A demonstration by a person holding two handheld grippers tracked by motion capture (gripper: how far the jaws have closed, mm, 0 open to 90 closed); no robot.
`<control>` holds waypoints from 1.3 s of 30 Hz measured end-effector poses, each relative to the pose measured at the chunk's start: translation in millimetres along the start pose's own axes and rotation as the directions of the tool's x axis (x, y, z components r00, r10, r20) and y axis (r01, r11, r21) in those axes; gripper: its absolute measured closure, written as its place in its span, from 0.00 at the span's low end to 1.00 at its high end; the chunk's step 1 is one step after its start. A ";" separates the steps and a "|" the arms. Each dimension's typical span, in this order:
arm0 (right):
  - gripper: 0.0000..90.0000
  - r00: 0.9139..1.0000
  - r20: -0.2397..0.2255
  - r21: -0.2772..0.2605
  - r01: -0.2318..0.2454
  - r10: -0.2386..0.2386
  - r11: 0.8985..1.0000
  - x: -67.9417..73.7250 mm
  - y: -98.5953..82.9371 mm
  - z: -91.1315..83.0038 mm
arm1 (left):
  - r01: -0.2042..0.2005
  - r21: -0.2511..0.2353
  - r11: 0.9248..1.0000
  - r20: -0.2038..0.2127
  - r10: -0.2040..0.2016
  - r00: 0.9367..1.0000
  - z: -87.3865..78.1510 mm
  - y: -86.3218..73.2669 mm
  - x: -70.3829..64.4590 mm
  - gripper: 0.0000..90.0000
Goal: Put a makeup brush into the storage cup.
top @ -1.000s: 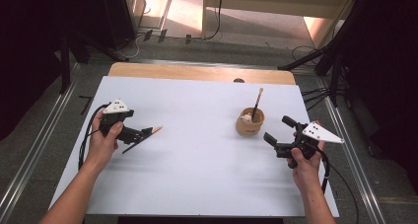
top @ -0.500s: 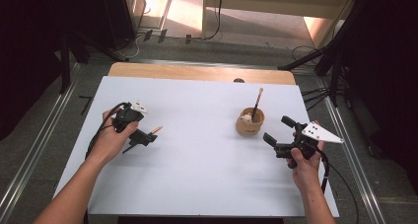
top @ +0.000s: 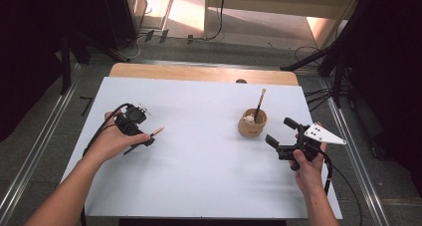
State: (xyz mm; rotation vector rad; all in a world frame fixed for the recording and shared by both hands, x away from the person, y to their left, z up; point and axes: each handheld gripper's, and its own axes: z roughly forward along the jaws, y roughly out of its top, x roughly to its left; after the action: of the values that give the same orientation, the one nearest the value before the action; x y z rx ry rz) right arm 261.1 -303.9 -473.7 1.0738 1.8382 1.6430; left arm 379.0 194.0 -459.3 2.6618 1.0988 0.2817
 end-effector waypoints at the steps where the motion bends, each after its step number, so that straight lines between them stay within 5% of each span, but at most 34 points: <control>1: 0.00 1.000 -0.001 -0.001 0.000 0.000 1.000 0.2 0.1 0.1 | 0.000 0.006 1.000 -0.008 0.000 1.000 0.4 0.4 -0.5 0.16; 7: 0.00 1.000 -0.001 0.000 -0.001 0.001 1.000 -0.1 -0.1 0.3 | -0.041 0.070 0.997 -0.001 0.042 0.999 2.8 1.4 -3.5 0.31; 18: 0.00 1.000 -0.003 0.004 0.000 0.000 1.000 -0.9 -0.9 0.5 | -0.096 0.097 0.991 0.051 0.092 0.994 6.0 1.9 -7.7 0.62; 30: 0.00 1.000 -0.004 0.003 -0.003 0.003 1.000 -0.9 -1.0 0.9 | -0.124 0.140 0.982 0.097 0.111 0.989 4.4 2.2 -9.2 0.73; 39: 0.00 1.000 -0.004 0.009 -0.001 0.001 1.000 -0.7 -1.7 1.3 | -0.128 0.167 0.978 0.094 0.114 0.989 3.1 -0.2 -3.7 0.75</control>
State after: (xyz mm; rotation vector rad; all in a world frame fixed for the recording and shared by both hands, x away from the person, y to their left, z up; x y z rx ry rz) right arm 262.1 -303.7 -475.7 1.0762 1.8491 1.6398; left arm 377.2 191.1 -462.6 2.8703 0.9783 0.0993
